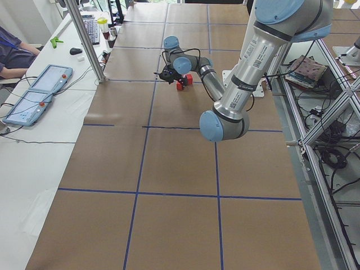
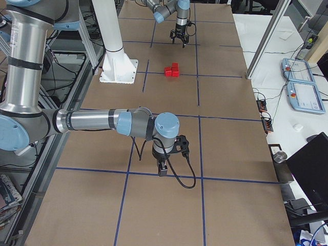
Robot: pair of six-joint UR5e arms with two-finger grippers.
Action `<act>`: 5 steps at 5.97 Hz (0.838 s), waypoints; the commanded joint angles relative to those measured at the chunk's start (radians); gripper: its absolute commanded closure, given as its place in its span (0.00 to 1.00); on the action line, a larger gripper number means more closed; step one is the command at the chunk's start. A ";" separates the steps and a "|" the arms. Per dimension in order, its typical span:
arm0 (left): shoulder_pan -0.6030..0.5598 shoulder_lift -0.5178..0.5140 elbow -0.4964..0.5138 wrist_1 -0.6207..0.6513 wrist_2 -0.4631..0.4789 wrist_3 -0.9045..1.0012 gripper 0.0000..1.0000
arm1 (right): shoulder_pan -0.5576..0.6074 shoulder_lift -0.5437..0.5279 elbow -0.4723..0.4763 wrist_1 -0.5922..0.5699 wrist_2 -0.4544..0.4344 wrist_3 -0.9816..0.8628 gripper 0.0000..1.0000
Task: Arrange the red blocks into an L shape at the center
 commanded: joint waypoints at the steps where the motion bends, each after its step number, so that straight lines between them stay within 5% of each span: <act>1: -0.091 0.152 -0.080 0.022 0.000 0.538 0.00 | 0.000 0.000 0.003 0.000 0.000 0.001 0.01; 5: -0.453 0.424 -0.043 0.011 -0.011 1.634 0.00 | 0.000 0.001 0.003 0.000 0.000 0.001 0.01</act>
